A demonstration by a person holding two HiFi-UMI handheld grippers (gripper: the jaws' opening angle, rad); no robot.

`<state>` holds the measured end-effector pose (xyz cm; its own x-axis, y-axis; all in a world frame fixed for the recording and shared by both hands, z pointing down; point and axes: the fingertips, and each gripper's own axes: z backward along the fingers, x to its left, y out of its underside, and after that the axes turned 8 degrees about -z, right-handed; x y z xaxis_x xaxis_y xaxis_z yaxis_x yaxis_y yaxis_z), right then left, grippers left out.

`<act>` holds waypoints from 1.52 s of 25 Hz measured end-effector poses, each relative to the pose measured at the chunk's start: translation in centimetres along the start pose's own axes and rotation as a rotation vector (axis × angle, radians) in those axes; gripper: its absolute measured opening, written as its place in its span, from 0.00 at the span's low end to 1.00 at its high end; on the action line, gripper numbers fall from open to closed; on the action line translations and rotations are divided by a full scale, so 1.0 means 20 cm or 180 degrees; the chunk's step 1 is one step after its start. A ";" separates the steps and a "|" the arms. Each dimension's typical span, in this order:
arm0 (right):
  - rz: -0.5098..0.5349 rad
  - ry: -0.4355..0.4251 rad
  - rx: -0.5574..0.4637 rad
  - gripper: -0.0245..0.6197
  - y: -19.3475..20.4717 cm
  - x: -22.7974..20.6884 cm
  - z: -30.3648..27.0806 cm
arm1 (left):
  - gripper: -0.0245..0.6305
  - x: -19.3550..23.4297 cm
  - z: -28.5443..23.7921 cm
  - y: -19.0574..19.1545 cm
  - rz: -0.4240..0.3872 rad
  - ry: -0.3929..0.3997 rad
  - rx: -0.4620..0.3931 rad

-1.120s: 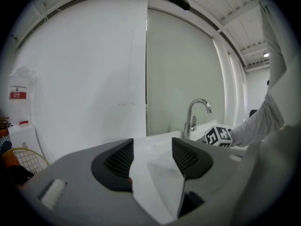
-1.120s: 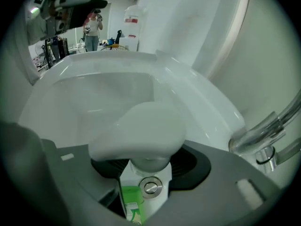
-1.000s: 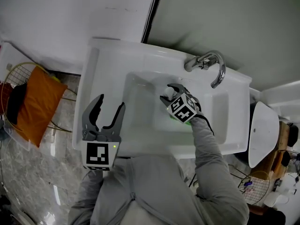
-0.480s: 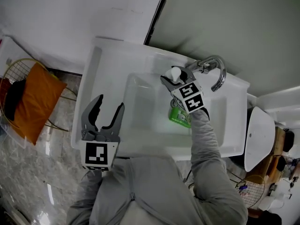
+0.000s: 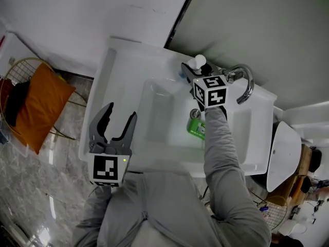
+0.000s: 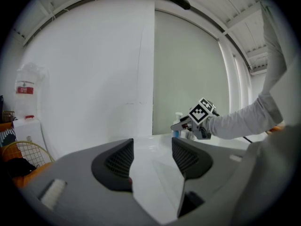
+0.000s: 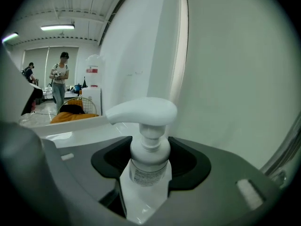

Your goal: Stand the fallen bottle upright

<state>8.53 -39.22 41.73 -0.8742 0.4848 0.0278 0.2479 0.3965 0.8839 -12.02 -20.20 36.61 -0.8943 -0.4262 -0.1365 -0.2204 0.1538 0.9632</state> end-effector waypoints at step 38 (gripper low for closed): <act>-0.0002 0.0323 -0.0205 0.49 0.03 -0.03 0.01 | 0.49 -0.04 -0.03 -0.03 -0.0083 0.0127 -0.0086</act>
<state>9.39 -39.10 42.05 -0.9129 0.4018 0.0714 0.2228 0.3441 0.9121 -11.03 -20.50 36.19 -0.8720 -0.4650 -0.1529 -0.2323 0.1182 0.9654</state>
